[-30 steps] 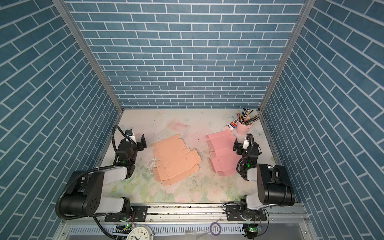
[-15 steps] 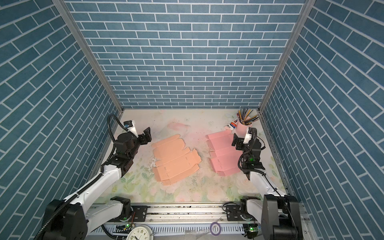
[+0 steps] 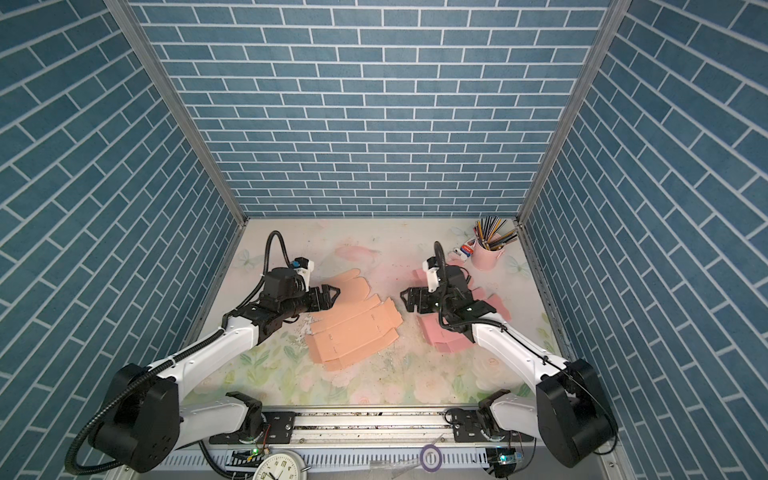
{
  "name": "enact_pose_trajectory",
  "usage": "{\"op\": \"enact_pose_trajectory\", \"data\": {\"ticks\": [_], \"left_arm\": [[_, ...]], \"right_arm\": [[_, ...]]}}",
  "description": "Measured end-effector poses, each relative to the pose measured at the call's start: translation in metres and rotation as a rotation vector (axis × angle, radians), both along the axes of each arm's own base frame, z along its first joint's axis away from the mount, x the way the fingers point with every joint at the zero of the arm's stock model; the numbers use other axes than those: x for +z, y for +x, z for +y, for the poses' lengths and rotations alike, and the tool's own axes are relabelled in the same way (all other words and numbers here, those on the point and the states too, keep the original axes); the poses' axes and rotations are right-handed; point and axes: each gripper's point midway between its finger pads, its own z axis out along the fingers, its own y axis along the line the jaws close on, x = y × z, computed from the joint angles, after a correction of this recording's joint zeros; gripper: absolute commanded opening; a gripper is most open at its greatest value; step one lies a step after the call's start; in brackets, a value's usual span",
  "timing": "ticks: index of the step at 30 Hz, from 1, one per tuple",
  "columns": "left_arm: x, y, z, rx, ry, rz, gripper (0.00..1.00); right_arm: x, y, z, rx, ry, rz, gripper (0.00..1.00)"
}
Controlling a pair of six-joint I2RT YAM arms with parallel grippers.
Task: Fold the paper box
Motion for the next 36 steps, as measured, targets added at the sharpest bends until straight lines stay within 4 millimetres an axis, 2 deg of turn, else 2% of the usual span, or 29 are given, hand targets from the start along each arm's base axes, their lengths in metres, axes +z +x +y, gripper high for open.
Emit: {"op": "enact_pose_trajectory", "data": {"ticks": [6,9,13,21,28,32,36], "left_arm": [[-0.015,-0.008,-0.001,-0.035,0.021,0.057,0.88],[-0.017,-0.009,0.0,-0.04,0.02,0.063,0.88],[-0.019,-0.011,-0.002,-0.051,0.013,0.074,0.88],[-0.028,-0.016,0.002,-0.053,-0.011,0.101,0.88],[-0.018,-0.011,0.007,-0.035,-0.081,0.084,0.88],[-0.004,-0.009,0.004,-0.04,-0.131,0.058,0.88],[0.01,-0.008,-0.001,-0.053,-0.19,0.036,0.88]], "right_arm": [[-0.025,-0.021,0.028,0.08,-0.039,0.115,0.88],[-0.038,-0.024,0.037,0.1,-0.073,0.158,0.82],[-0.052,-0.02,0.045,0.107,-0.12,0.194,0.79],[-0.071,-0.004,0.044,0.106,-0.235,0.205,0.71],[-0.088,0.002,0.047,0.137,-0.282,0.207,0.65],[-0.098,0.0,0.047,0.162,-0.305,0.213,0.55],[-0.098,0.0,0.051,0.198,-0.299,0.197,0.45]]}}
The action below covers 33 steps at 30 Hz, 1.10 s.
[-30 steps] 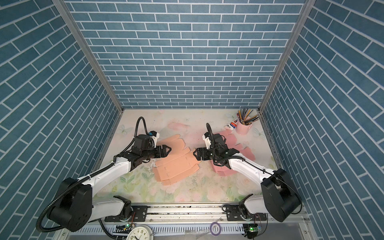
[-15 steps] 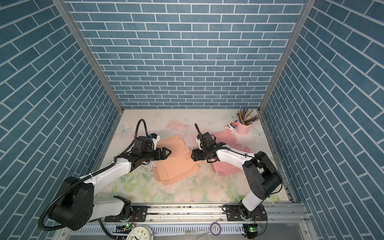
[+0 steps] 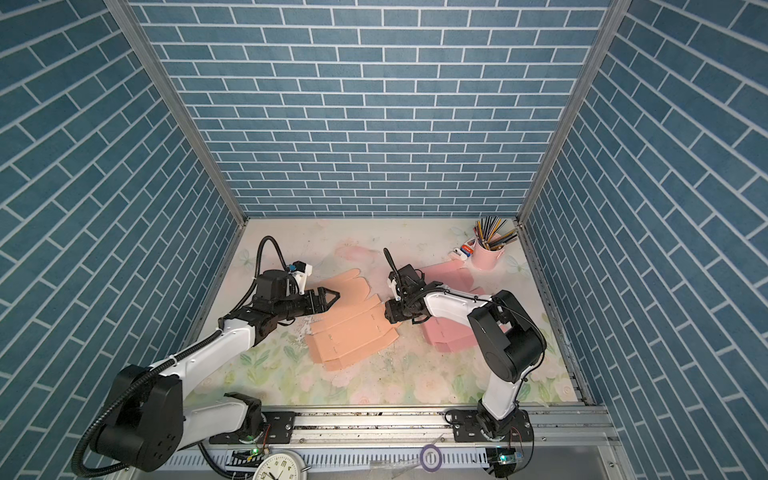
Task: Fold the paper box
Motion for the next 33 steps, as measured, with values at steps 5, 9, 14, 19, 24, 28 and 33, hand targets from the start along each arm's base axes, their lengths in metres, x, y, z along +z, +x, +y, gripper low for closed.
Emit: {"op": "enact_pose_trajectory", "data": {"ticks": [5,9,14,19,24,28,33], "left_arm": [[0.01,0.0,-0.003,0.001,-0.042,-0.008,0.88],[0.014,0.001,-0.001,0.01,-0.053,-0.013,0.88],[0.015,0.003,0.003,0.021,-0.054,-0.017,0.88],[0.009,0.0,0.007,0.029,-0.029,0.004,0.88],[-0.005,-0.001,0.019,0.073,0.048,0.028,0.88],[-0.02,-0.004,0.031,0.116,0.112,0.054,0.88],[-0.043,-0.014,0.041,0.146,0.164,0.103,0.88]], "right_arm": [[-0.008,0.0,0.003,0.049,-0.01,-0.001,0.31],[-0.011,0.004,0.007,0.093,-0.028,-0.012,0.21],[-0.01,0.012,0.014,0.155,-0.044,-0.035,0.13],[-0.013,0.021,0.021,0.227,-0.06,-0.048,0.1],[-0.013,0.042,0.032,0.287,-0.057,-0.064,0.11],[-0.01,0.065,0.04,0.307,-0.059,-0.094,0.23],[0.005,0.086,0.047,0.307,-0.052,-0.149,0.4]]}}
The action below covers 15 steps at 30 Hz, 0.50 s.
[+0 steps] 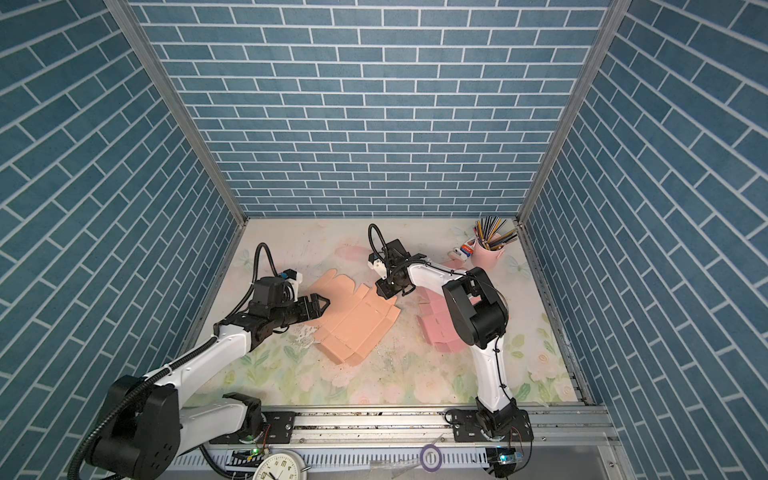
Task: Fold the paper box
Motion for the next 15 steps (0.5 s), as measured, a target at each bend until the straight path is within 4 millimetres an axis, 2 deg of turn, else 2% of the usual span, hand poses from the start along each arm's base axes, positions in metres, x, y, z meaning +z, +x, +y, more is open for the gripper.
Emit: {"op": "enact_pose_trajectory", "data": {"ticks": [4,6,9,11,15], "left_arm": [[-0.012,-0.01,-0.002,-0.01,0.022,0.03,0.88],[-0.016,-0.015,-0.005,-0.022,0.027,0.038,0.88],[-0.022,-0.023,-0.01,-0.045,0.031,0.054,0.88],[-0.027,-0.03,-0.015,-0.063,0.034,0.066,0.88],[-0.032,-0.044,-0.022,-0.09,0.028,0.078,0.88]], "right_arm": [[0.009,0.007,-0.002,-0.037,-0.007,-0.022,0.56],[0.015,0.004,-0.008,-0.064,-0.012,-0.028,0.6],[0.035,-0.008,-0.019,-0.117,0.004,-0.036,0.61],[0.056,-0.019,-0.024,-0.157,0.042,-0.046,0.62],[0.088,-0.052,-0.027,-0.206,0.134,-0.046,0.62]]}}
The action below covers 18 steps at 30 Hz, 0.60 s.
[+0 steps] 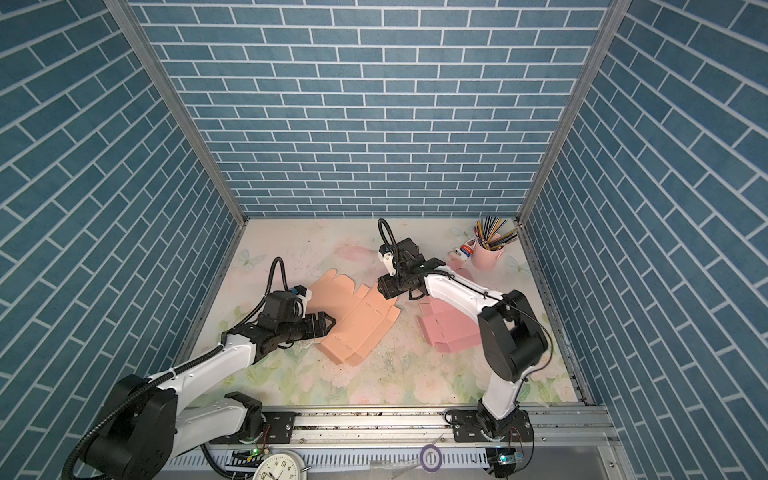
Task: Fold the paper box
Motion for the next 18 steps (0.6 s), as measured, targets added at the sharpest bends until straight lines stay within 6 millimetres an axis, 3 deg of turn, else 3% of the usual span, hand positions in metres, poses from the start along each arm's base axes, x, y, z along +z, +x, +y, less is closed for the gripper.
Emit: {"op": "enact_pose_trajectory", "data": {"ticks": [4,10,13,18], "left_arm": [[-0.001,-0.013,-0.004,-0.018,-0.015,-0.003,0.88],[-0.001,-0.03,-0.014,-0.055,-0.039,-0.002,0.88],[-0.002,-0.036,-0.019,-0.07,-0.049,-0.001,0.87],[-0.007,-0.048,-0.024,-0.087,-0.062,0.016,0.87]], "right_arm": [[0.001,-0.038,-0.006,-0.043,0.087,0.064,0.6],[-0.038,-0.084,-0.035,-0.148,0.109,0.217,0.58],[-0.05,-0.098,-0.044,-0.185,0.128,0.262,0.58],[-0.059,-0.105,-0.043,-0.21,0.195,0.299,0.58]]}}
